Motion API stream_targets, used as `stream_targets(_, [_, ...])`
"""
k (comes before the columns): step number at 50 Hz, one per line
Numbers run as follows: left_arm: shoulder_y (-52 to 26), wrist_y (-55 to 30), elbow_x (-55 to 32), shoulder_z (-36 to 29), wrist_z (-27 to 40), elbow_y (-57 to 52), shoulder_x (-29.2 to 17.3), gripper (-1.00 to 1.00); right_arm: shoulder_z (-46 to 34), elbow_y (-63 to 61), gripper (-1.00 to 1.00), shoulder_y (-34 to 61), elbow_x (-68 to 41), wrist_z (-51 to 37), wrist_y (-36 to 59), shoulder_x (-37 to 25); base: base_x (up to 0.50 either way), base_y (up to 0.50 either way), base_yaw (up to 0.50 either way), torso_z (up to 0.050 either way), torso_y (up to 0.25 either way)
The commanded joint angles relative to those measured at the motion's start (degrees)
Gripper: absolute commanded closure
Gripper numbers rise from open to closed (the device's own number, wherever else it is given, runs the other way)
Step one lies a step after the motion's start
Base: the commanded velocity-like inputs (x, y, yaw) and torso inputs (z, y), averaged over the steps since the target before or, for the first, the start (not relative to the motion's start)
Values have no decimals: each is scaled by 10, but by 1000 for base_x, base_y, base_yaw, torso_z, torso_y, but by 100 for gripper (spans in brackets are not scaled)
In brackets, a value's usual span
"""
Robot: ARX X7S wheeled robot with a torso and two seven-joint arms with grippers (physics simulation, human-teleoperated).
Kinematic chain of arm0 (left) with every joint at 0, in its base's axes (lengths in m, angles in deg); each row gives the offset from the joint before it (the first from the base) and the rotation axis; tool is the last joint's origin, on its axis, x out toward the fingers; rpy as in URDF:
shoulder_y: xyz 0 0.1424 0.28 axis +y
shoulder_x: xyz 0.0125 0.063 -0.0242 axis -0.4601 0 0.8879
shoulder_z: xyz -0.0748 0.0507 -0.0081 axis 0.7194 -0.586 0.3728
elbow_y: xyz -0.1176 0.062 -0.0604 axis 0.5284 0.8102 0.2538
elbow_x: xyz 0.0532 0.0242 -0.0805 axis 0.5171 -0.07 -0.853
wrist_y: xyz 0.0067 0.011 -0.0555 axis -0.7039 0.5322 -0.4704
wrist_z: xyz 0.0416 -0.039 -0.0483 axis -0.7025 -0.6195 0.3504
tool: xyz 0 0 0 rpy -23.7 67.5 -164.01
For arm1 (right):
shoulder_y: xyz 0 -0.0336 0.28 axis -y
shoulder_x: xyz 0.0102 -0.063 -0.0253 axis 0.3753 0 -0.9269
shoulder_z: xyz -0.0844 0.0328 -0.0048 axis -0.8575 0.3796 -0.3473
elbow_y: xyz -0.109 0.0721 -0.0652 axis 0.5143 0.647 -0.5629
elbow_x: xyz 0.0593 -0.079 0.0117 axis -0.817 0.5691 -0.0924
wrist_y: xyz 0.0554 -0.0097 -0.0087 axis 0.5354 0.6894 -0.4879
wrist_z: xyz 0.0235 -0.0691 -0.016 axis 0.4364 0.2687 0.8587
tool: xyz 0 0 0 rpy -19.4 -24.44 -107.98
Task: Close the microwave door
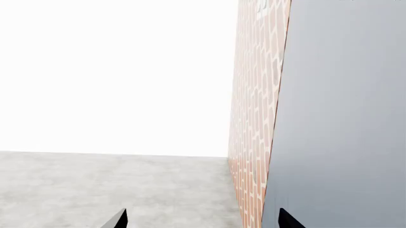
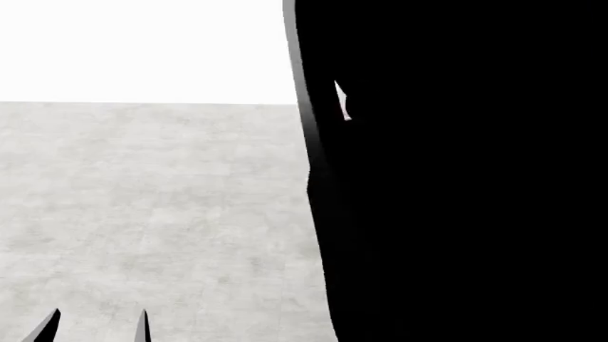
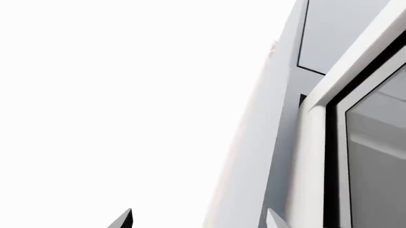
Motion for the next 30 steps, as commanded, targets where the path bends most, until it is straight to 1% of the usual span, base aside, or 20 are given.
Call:
stream_targets(1, [-1,9,-1,-1,-1,9,0,-100,5,70,-100,43,-3,-2,-14,-9,0,0,0,0,0])
stream_targets(10, [-2,11,-3,-2,-1,11,-1,-100,-3,125,-100,70,1,-6,-29,-18,0,0,0,0,0])
stream_targets(16, [-3,5,-2,-5,2,4,-3,-100,-17,127,-100,80,8,-4,-21,-30,0,0,0,0,0])
stream_targets(21, [-4,1,-4,-5,4,-2,-5,-100,-5,147,-100,104,16,-10,-18,-44,0,0,0,0,0])
stream_targets(30, [-4,-6,-4,-7,8,-8,-6,-100,7,155,-100,94,17,-20,-24,-55,0,0,0,0,0])
